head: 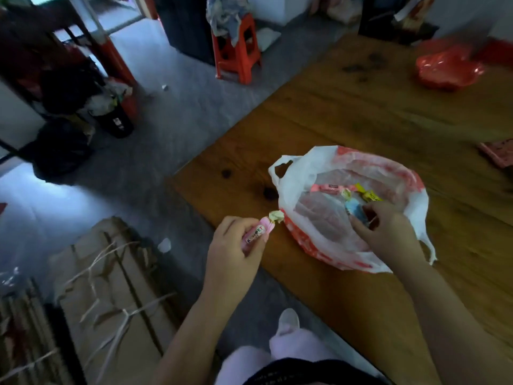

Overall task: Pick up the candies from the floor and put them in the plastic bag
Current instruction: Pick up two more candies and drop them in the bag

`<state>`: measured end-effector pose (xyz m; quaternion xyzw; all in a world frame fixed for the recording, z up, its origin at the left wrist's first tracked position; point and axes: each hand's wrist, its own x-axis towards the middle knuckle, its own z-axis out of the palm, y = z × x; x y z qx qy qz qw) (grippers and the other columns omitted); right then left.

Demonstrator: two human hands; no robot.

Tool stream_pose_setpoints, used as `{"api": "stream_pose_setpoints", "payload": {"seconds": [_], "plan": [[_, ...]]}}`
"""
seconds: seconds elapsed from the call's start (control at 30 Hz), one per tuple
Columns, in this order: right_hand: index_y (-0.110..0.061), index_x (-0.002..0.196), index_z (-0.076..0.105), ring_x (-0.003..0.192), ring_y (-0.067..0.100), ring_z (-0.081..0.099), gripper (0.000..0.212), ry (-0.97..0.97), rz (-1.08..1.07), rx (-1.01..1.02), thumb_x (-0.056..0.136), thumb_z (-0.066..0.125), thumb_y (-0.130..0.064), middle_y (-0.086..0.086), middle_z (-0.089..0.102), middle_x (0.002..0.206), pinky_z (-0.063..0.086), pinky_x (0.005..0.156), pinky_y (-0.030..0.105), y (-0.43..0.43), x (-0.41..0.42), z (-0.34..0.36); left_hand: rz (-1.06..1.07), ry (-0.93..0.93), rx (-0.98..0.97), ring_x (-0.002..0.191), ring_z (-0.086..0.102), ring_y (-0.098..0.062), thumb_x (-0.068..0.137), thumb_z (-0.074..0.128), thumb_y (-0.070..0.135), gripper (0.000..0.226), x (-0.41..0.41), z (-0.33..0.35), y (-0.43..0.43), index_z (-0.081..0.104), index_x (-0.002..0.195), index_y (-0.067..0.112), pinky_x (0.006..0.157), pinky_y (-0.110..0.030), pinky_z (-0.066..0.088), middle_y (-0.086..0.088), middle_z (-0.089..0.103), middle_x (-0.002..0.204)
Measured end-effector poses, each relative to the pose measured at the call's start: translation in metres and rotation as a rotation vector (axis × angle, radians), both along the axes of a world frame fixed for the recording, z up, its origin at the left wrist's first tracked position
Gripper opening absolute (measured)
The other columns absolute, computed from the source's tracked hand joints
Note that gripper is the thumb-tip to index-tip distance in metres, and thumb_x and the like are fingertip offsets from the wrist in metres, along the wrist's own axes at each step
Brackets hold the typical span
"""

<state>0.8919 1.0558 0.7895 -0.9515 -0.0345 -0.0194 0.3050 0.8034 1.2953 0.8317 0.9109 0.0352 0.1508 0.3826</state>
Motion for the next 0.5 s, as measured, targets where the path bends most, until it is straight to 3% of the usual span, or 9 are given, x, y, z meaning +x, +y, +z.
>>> {"api": "stream_pose_setpoints", "payload": {"seconds": [0.13,0.3,0.5], "plan": [[-0.003,0.1,0.057,0.082,0.032,0.057,0.031,0.121,-0.101,-0.076,0.082,0.062,-0.029,0.02,0.062,0.099,0.048,0.071,0.04,-0.004,0.033,-0.02,-0.046,0.052,-0.039,0.079,0.058,-0.01,0.077,0.067,0.017,0.021,0.031,-0.008,0.004,0.064,0.096,0.008,0.069,-0.007,0.042,-0.001,0.06,0.091],[-0.008,0.107,0.055,0.089,0.033,0.057,0.035,0.239,-0.178,-0.275,0.085,0.057,-0.035,0.016,0.056,0.109,0.044,0.07,0.037,-0.002,0.057,-0.04,-0.16,0.066,-0.054,0.083,0.058,-0.013,0.077,0.069,0.013,0.021,0.071,-0.015,0.008,0.064,0.096,0.007,0.072,-0.019,0.046,-0.005,0.063,0.094],[-0.005,0.104,0.054,0.089,0.035,0.06,0.031,0.307,-0.282,-0.397,0.086,0.053,-0.03,0.018,0.056,0.109,0.044,0.066,0.037,0.003,0.068,-0.045,-0.358,0.117,-0.061,0.085,0.055,-0.006,0.079,0.066,0.024,0.023,0.116,-0.02,0.007,0.061,0.099,0.013,0.069,-0.01,0.045,0.007,0.055,0.096]]}}
